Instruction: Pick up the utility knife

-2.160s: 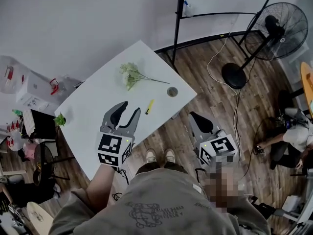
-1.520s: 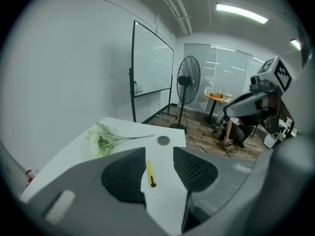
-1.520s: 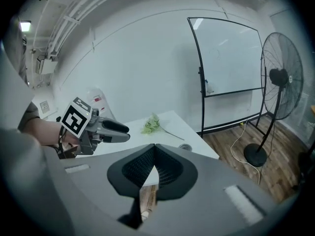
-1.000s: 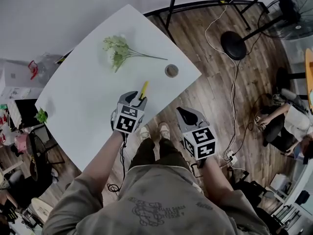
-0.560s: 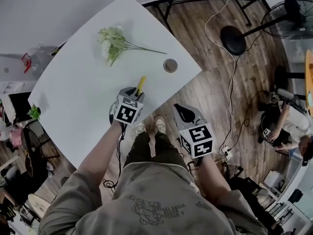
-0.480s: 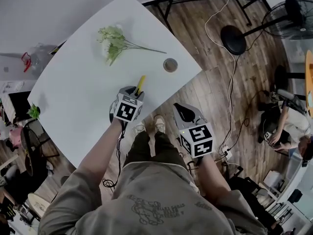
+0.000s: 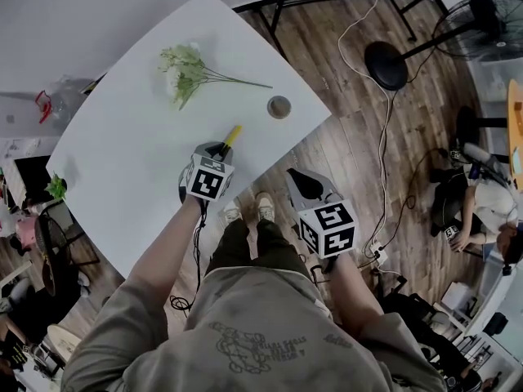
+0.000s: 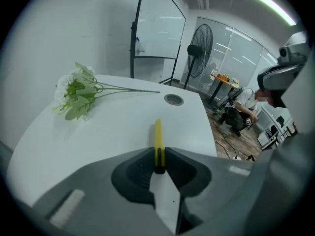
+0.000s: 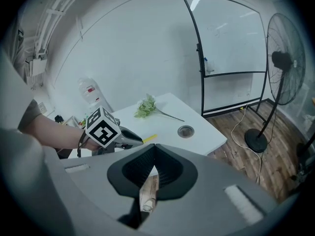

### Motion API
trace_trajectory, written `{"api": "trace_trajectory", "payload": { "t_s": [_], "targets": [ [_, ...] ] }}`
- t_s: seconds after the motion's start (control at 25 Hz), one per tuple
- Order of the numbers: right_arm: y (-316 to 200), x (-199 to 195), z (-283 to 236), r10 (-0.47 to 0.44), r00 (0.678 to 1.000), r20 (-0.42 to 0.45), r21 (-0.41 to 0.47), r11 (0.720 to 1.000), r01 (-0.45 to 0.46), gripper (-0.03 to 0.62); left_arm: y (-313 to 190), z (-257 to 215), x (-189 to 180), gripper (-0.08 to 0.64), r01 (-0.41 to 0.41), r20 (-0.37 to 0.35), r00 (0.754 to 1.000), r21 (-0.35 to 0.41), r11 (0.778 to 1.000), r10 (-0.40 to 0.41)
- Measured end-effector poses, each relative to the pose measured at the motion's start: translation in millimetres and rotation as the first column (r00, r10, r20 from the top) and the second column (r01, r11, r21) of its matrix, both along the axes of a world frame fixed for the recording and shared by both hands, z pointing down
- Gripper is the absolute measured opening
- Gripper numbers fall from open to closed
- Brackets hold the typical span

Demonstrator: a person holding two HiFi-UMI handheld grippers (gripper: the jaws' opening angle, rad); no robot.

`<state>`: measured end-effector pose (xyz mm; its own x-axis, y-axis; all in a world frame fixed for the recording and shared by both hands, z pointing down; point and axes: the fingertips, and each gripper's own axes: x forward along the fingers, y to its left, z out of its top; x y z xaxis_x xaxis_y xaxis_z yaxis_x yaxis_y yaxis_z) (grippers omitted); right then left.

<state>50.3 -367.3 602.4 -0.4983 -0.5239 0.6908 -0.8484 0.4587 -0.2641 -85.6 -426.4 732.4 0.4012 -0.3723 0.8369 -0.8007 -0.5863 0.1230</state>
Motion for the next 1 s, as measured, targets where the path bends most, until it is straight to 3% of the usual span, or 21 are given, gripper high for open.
{"api": "trace_trajectory", "payload": {
  "t_s": [0.2,0.48,0.72,1.0],
  "targets": [
    [-1.1,7.0,-23.2,0.027,0.999,0.023,0.042,0.999,-0.028,0.029,-11.4,-44.9,8.4,0.064,-0.024,-0.032,0.999,0.092,0.995,0.027],
    [-19.9,22.4,-84.6,0.053,0.998,0.044,0.187,0.981,-0.061,0.029,-17.8,-137.8,1.3,0.064,0.012,-0.088,0.996,0.223,0.975,0.007],
    [-24.5,25.0,-160.8,0.071,0.992,0.102,0.354,0.929,-0.103,0.028,-13.0,-219.1,-11.2,0.064,0.044,-0.148,0.989,0.349,0.936,0.008],
    [-11.1,22.1,-234.5,0.070,0.985,0.156,0.494,0.858,-0.139,0.028,10.6,-311.8,-20.4,0.064,0.076,-0.223,0.974,0.489,0.869,0.040]
  ]
}}
